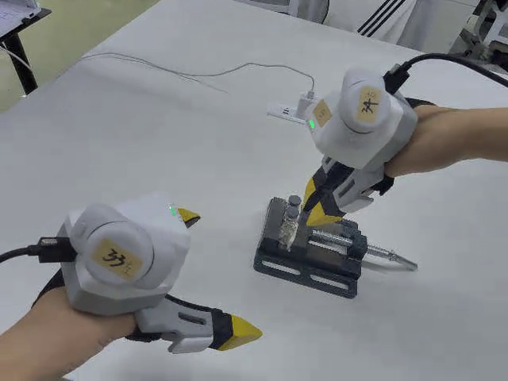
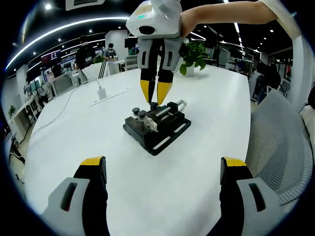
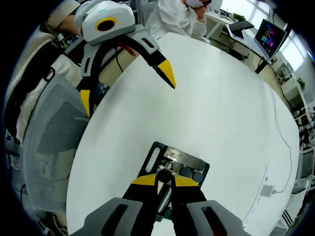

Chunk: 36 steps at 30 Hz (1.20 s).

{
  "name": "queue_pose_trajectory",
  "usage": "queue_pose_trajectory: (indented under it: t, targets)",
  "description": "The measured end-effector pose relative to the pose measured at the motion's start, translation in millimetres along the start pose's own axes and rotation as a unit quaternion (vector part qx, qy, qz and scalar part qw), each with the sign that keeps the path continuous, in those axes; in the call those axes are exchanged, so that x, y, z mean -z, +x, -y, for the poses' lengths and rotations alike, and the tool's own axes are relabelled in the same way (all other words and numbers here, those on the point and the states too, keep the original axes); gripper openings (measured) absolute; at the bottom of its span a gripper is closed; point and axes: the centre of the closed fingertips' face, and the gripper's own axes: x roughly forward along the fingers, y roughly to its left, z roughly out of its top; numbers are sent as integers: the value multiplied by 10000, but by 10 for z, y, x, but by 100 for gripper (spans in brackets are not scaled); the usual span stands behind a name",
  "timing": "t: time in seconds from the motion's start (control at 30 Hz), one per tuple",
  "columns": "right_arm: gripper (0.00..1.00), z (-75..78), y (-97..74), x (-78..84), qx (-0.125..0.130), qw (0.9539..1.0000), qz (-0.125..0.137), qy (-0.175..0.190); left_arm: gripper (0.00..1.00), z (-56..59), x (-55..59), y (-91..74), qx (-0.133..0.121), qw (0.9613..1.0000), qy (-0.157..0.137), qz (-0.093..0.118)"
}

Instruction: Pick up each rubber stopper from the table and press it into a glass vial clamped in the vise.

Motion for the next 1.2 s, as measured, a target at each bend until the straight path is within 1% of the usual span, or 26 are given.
queue_pose_trajectory:
  t: [0.13, 0.23, 0.3, 0.57, 0.8, 0.93, 1.03, 1.1, 1.2]
  targets:
    - [5, 57, 77, -32, -78, 9999, -110, -22, 95, -5, 20, -3, -8, 10000, -42, -2]
    - [5, 68, 135, -48, -157, 9997, -163, -13, 95, -4, 44, -6, -12, 10000, -89, -8]
    - [5, 84, 152, -48, -156, 9996, -213, -16, 95, 2, 65, -7, -6, 9999, -101, -22]
    - [5, 112, 201, 0, -205, 9992, -349, -18, 94, 6, 117, 0, 14, 9998, -196, -62]
    - [5, 94, 232, -18, -242, 9992, -315, 22, 94, 19, 152, 5, 36, 9996, -256, -95]
    - [5, 98, 247, -20, -233, 9991, -343, 3, 93, 16, 164, 6, 38, 9996, -273, -110]
    - [5, 96, 248, -16, -248, 9990, -383, 23, 93, 17, 170, 8, 44, 9995, -283, -116]
    - [5, 94, 252, 5, -246, 9985, -483, 11, 93, 16, 172, 11, 44, 9995, -291, -118]
    - [5, 95, 263, -4, -247, 9981, -563, -29, 93, 19, 172, 18, 50, 9995, -291, -128]
